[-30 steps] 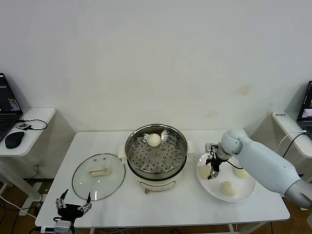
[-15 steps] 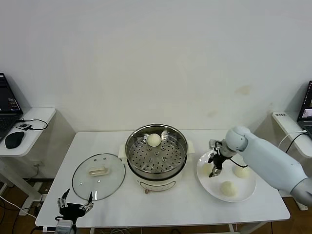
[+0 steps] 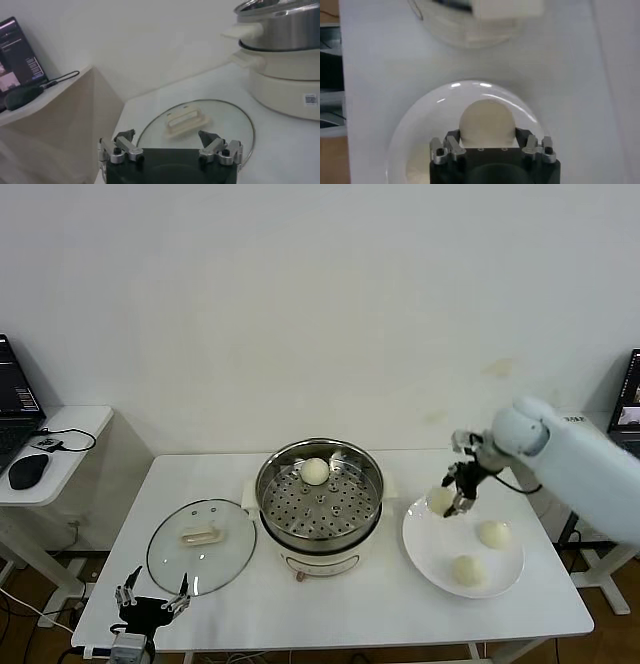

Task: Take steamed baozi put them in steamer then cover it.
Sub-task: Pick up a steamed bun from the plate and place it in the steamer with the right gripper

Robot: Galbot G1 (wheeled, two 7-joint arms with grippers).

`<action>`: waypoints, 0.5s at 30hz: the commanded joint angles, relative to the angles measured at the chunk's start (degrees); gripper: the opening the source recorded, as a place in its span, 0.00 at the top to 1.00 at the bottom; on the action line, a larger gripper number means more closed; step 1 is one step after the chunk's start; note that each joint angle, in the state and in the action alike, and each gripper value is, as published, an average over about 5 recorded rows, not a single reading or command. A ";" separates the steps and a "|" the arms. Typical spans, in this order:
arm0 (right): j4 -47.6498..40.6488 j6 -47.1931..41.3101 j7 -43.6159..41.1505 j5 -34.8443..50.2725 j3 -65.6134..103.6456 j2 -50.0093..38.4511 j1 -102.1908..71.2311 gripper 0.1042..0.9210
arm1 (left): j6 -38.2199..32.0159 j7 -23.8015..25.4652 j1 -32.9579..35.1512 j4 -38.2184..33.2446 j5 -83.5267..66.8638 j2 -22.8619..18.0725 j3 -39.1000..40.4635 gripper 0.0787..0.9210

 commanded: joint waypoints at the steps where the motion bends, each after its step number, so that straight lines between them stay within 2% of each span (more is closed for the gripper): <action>1: 2.22 -2.14 -1.55 9.43 -11.61 3.00 18.02 0.31 | -0.06 -0.10 0.18 -1.02 0.22 -0.26 0.10 0.12; 8: -1.47 -4.10 -1.55 12.29 -14.28 14.67 20.49 0.31 | -0.94 -0.60 0.76 -2.66 1.33 -1.37 -0.06 0.12; 15: -9.91 -4.69 -1.44 13.33 -16.18 29.93 19.87 0.31 | -1.22 -0.96 0.24 -3.42 0.80 -2.03 -1.61 0.12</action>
